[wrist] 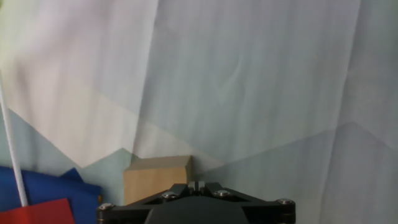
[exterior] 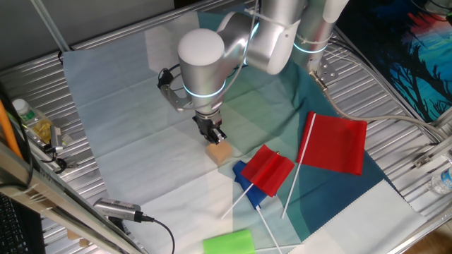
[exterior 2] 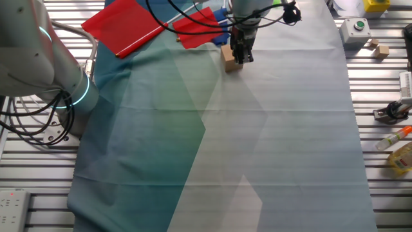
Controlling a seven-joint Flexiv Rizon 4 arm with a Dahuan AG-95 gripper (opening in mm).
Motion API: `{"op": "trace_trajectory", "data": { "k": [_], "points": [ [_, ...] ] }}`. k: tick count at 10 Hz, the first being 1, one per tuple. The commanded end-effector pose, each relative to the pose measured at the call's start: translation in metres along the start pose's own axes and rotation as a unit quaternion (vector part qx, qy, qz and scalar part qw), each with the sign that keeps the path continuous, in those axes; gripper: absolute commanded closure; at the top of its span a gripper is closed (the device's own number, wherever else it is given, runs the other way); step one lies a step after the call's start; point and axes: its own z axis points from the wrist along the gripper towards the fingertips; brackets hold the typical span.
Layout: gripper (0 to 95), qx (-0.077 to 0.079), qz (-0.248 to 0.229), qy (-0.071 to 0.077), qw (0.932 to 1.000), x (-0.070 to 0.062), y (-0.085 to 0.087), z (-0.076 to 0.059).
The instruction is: Use the gripper to push the small block from left to right
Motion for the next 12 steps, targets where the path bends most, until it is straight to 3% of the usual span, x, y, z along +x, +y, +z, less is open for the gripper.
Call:
{"op": "trace_trajectory", "data": {
  "k": [1, 4, 6, 12],
  "points": [
    [95.0, 0.001, 0.001, 0.001, 1.0, -0.001, 0.003, -0.002],
    [95.0, 0.006, -0.006, 0.002, 1.0, -0.008, 0.009, -0.007],
    [95.0, 0.023, -0.032, 0.0, 0.9992, -0.009, 0.008, -0.009],
    [95.0, 0.016, -0.036, -0.012, 0.9992, -0.011, 0.007, -0.014]
  ]
}}
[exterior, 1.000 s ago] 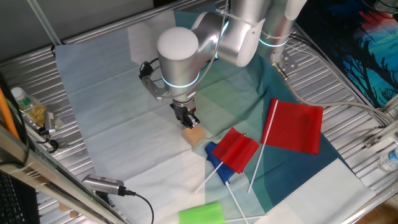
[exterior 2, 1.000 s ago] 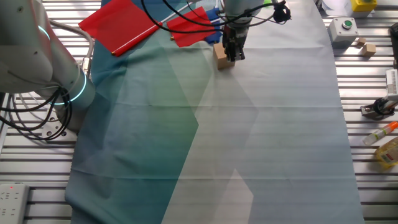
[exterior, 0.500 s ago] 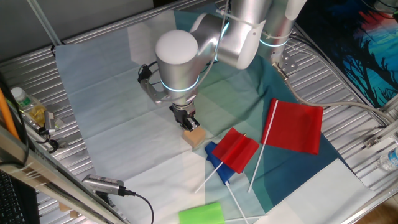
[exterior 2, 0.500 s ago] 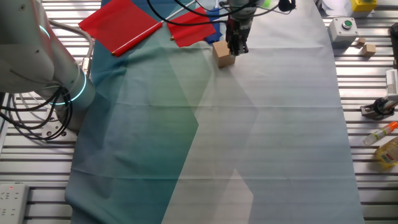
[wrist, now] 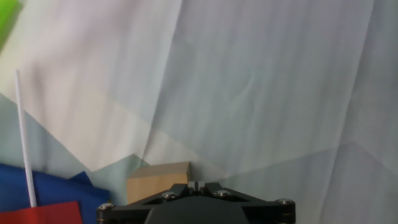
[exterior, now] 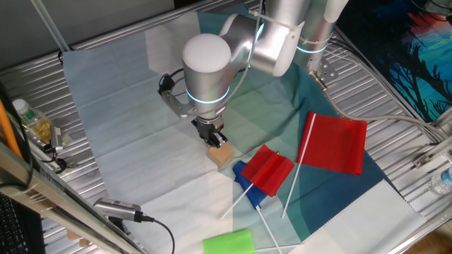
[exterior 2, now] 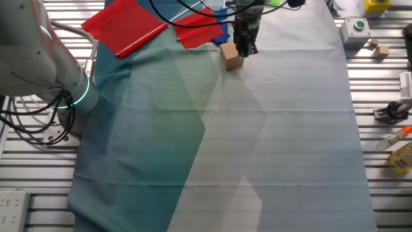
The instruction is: Use the gripper to push the small block from left to right
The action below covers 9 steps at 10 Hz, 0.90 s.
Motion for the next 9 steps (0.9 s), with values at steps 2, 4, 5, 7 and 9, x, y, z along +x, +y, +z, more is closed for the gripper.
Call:
{"op": "trace_trajectory", "data": {
  "k": [2, 4, 5, 7, 9],
  "points": [
    [95.0, 0.002, -0.007, 0.006, 1.0, -0.003, -0.003, -0.026],
    [95.0, 0.0, -0.032, 0.009, 0.9994, -0.019, -0.013, -0.064],
    [95.0, 0.001, -0.05, 0.011, 0.9987, -0.024, -0.015, -0.078],
    [95.0, -0.002, -0.064, 0.018, 0.9978, -0.03, -0.014, -0.094],
    [95.0, -0.003, -0.064, 0.02, 0.9978, -0.029, -0.008, -0.101]
  ]
}}
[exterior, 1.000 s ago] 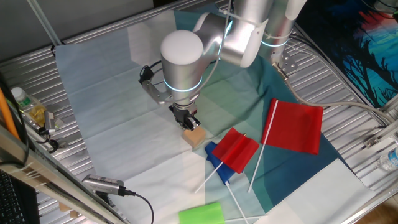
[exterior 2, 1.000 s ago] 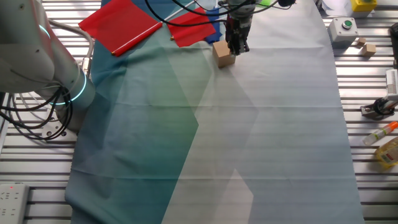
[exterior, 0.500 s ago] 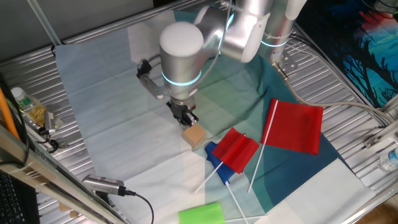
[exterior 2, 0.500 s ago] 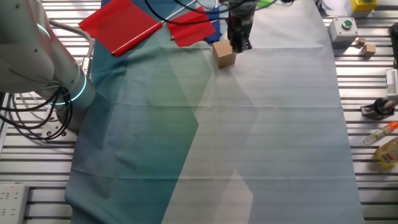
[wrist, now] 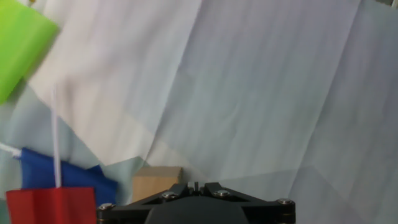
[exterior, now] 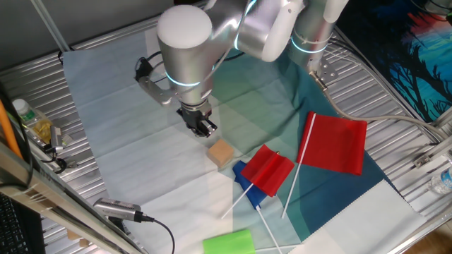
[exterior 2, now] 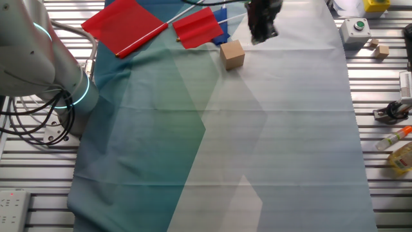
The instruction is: Use the gripper to push the small block from left to right
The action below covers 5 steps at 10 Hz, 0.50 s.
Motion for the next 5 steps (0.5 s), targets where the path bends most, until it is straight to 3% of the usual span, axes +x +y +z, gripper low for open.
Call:
{"op": "trace_trajectory", "data": {
  "k": [1, 5],
  "points": [
    [95.0, 0.001, 0.003, -0.002, 1.0, 0.002, 0.006, -0.005],
    [95.0, -0.002, 0.006, -0.005, 1.0, 0.009, 0.017, -0.018]
  ]
}}
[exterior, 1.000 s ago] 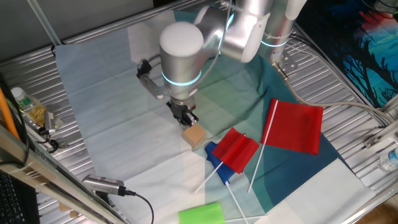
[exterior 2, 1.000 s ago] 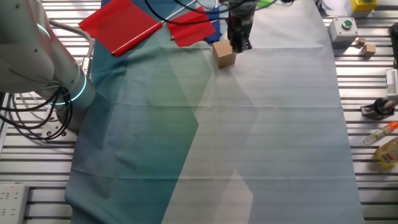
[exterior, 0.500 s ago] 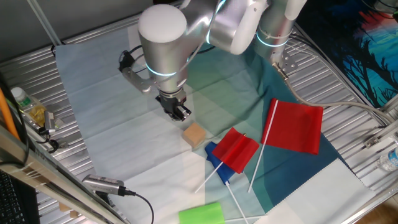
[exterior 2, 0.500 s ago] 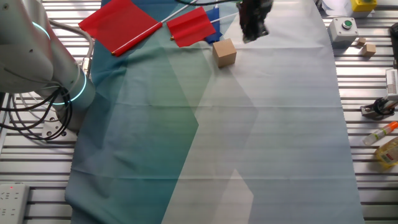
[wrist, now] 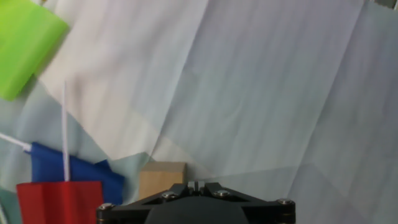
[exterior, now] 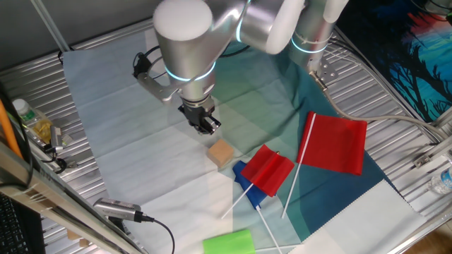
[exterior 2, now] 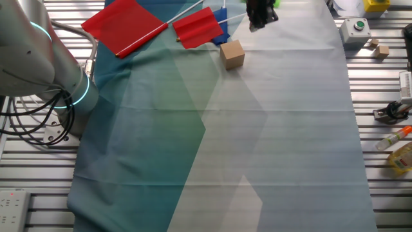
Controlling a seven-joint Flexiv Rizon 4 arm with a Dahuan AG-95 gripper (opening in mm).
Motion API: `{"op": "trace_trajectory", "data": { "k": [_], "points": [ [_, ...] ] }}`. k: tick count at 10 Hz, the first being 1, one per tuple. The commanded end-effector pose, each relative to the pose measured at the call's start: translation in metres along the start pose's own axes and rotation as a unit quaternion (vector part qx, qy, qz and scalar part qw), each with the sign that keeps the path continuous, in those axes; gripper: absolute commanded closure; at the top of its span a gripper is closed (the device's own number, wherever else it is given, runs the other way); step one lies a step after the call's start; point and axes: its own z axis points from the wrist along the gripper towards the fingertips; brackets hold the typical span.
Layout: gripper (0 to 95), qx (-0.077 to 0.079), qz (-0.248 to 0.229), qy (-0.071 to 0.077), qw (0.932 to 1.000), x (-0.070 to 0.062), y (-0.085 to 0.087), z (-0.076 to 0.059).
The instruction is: Use the gripper to push the small block from left to right
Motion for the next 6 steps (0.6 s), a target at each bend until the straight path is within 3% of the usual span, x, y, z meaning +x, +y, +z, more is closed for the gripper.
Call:
{"op": "trace_trajectory", "data": {
  "k": [1, 3, 6],
  "points": [
    [95.0, -0.001, -0.003, 0.001, 1.0, 0.0005, 0.0023, -0.0019],
    [95.0, 0.003, -0.003, 0.01, 0.9999, 0.0023, 0.0058, -0.0053],
    [95.0, 0.002, -0.007, 0.011, 0.9999, 0.0025, 0.0067, -0.006]
  ]
}}
